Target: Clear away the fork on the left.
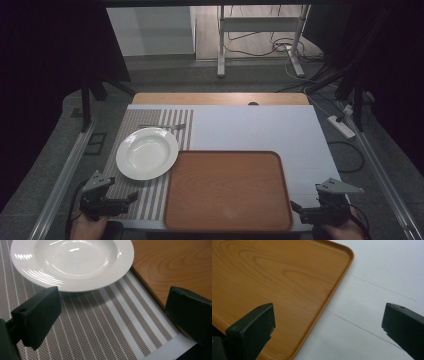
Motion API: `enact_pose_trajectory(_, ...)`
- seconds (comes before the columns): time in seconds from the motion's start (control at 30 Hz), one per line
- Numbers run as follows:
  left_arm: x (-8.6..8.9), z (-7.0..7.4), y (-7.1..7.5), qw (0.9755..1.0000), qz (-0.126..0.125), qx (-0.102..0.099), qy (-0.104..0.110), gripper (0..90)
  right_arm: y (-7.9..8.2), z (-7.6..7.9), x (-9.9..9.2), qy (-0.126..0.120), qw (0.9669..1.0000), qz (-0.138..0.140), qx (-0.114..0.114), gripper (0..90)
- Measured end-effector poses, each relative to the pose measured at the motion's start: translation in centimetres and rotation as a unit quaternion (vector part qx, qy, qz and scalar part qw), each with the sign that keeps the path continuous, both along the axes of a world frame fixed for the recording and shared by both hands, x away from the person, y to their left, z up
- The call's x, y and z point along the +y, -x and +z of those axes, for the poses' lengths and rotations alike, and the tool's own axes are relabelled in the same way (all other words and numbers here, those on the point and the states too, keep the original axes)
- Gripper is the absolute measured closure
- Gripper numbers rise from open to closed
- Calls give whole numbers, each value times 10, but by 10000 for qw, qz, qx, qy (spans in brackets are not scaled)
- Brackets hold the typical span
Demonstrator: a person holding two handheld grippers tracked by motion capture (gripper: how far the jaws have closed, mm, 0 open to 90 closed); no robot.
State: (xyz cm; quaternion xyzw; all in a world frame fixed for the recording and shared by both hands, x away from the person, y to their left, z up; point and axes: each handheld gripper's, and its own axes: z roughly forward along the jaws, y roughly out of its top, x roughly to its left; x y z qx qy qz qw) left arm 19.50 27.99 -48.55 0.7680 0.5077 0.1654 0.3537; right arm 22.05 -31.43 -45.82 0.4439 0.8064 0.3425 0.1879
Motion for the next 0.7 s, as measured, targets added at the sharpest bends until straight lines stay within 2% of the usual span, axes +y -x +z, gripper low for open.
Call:
enact_pose_trajectory(0.07, -3, 0, 0, 9999, -14, 20, -126, 4, 0, 0, 0, -19, 10000, 3, 4, 0)
enact_pose_trajectory(0.13, -3, 0, -1, 9999, -21, 35, -166, 4, 0, 0, 0, -43, 10000, 3, 0, 0)
enact_pose_trajectory(0.37, -2, -1, -2, 9999, 8, 80, -80, 3, 0, 0, -1, -36, 10000, -16, 51, 0)
enact_pose_trajectory(0.6, -3, -1, -3, 9999, 10, 131, -108, 0, 0, -1, -1, 0, 10000, 13, 49, 0)
enact_pose_trajectory(0.7, -1, -1, -4, 9998, 34, 173, -24, 0, 0, -1, 0, -4, 10000, 25, 60, 0)
